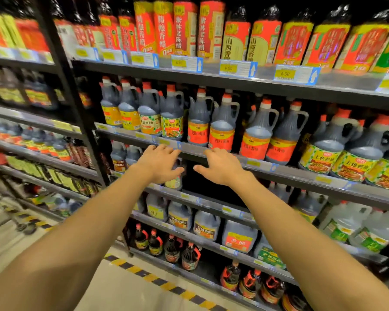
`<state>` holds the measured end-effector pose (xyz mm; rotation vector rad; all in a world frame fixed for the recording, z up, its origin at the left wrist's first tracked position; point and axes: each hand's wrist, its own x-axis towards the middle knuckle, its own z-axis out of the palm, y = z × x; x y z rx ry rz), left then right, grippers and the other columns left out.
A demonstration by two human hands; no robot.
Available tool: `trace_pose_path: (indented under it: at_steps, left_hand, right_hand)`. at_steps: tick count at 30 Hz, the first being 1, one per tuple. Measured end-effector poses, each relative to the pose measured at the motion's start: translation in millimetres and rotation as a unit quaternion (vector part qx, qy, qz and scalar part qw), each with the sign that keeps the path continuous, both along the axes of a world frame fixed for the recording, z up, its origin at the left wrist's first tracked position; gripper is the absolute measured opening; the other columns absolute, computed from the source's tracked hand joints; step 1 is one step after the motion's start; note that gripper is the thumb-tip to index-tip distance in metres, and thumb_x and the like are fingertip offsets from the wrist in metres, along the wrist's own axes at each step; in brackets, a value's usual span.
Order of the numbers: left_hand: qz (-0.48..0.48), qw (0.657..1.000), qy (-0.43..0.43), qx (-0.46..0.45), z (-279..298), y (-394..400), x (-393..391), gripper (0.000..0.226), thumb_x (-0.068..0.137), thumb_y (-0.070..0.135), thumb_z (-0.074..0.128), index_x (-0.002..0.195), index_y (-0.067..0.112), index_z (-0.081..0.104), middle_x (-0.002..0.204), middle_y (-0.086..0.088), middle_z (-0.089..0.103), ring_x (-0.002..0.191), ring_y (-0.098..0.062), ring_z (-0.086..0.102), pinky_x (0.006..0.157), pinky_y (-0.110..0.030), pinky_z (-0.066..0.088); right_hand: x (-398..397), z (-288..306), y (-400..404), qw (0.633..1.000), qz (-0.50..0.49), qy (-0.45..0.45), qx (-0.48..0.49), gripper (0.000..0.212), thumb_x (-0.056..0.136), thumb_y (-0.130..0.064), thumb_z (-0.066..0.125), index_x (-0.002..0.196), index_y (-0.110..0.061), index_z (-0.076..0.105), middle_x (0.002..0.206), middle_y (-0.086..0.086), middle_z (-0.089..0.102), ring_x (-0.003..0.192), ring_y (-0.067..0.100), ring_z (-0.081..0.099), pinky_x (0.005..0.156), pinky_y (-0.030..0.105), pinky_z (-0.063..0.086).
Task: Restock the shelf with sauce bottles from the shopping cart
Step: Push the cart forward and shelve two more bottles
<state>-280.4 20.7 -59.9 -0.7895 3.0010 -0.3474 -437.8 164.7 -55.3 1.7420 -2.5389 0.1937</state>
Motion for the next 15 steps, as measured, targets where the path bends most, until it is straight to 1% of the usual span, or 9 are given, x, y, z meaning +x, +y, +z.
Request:
trace_pose_path:
  at_steps: [3, 5, 8, 10, 13, 15]
  left_hand:
    - [0.049, 0.998, -0.02, -0.028, 2.0, -21.2, 45.1, 0.074, 0.102, 0.064, 0.025, 0.16, 0.018, 0.027, 0.161, -0.008, 0.038, 0.148, -0.031, 0.032, 0.116, -0.05, 0.031]
    - [0.076, 0.996, -0.027, -0.034, 2.1, -34.5, 74.3, 0.073, 0.103, 0.063, 0.021, 0.161, 0.018, 0.024, 0.162, -0.009, 0.036, 0.148, -0.031, 0.032, 0.117, -0.05, 0.03]
    - [0.119, 0.991, -0.042, -0.032, -2.3, -61.7, 139.2, 0.071, 0.104, 0.061, 0.017, 0.161, 0.02, 0.024, 0.162, -0.009, 0.036, 0.146, -0.031, 0.035, 0.118, -0.049, 0.029]
    - [0.149, 0.987, -0.041, -0.036, -8.1, -84.0, 187.3, 0.071, 0.103, 0.063, 0.015, 0.16, 0.021, 0.026, 0.161, -0.008, 0.037, 0.147, -0.031, 0.034, 0.118, -0.05, 0.029]
    - [0.215, 0.976, -0.04, -0.015, -15.4, -117.3, 259.8, 0.072, 0.103, 0.064, 0.016, 0.161, 0.022, 0.024, 0.163, -0.008, 0.034, 0.15, -0.03, 0.03, 0.12, -0.051, 0.027]
    - [0.263, 0.964, -0.043, -0.004, -21.5, -140.8, 308.3, 0.072, 0.103, 0.064, 0.018, 0.161, 0.021, 0.024, 0.163, -0.008, 0.034, 0.149, -0.03, 0.031, 0.119, -0.051, 0.027]
  right_hand:
    - [29.5, -1.7, -38.4, 0.998, 0.052, 0.02, 0.029, 0.064, 0.098, -0.062, 0.05, 0.133, -0.008, 0.056, 0.132, 0.017, 0.061, 0.123, 0.037, 0.055, 0.095, 0.044, 0.046]
    - [47.9, -5.5, -62.5, 0.996, 0.078, 0.02, 0.049, 0.067, 0.098, -0.064, 0.048, 0.134, -0.009, 0.055, 0.131, 0.017, 0.061, 0.122, 0.037, 0.057, 0.094, 0.045, 0.051]
    - [91.5, -11.4, -106.6, 0.988, 0.129, -0.002, 0.079, 0.074, 0.097, -0.069, 0.044, 0.143, -0.011, 0.048, 0.14, 0.016, 0.056, 0.127, 0.036, 0.054, 0.1, 0.049, 0.049]
    - [123.9, -13.7, -137.1, 0.984, 0.161, -0.021, 0.075, 0.076, 0.097, -0.07, 0.042, 0.147, -0.013, 0.045, 0.141, 0.014, 0.054, 0.128, 0.035, 0.053, 0.102, 0.05, 0.047]
    - [180.5, -13.5, -189.3, 0.976, 0.201, -0.04, 0.07, 0.082, 0.096, -0.073, 0.041, 0.154, -0.015, 0.038, 0.146, 0.013, 0.052, 0.131, 0.036, 0.052, 0.103, 0.05, 0.049]
    - [223.6, -15.1, -228.3, 0.971, 0.224, -0.03, 0.08, 0.084, 0.094, -0.075, 0.04, 0.153, -0.014, 0.04, 0.143, 0.014, 0.055, 0.127, 0.036, 0.055, 0.099, 0.05, 0.051]
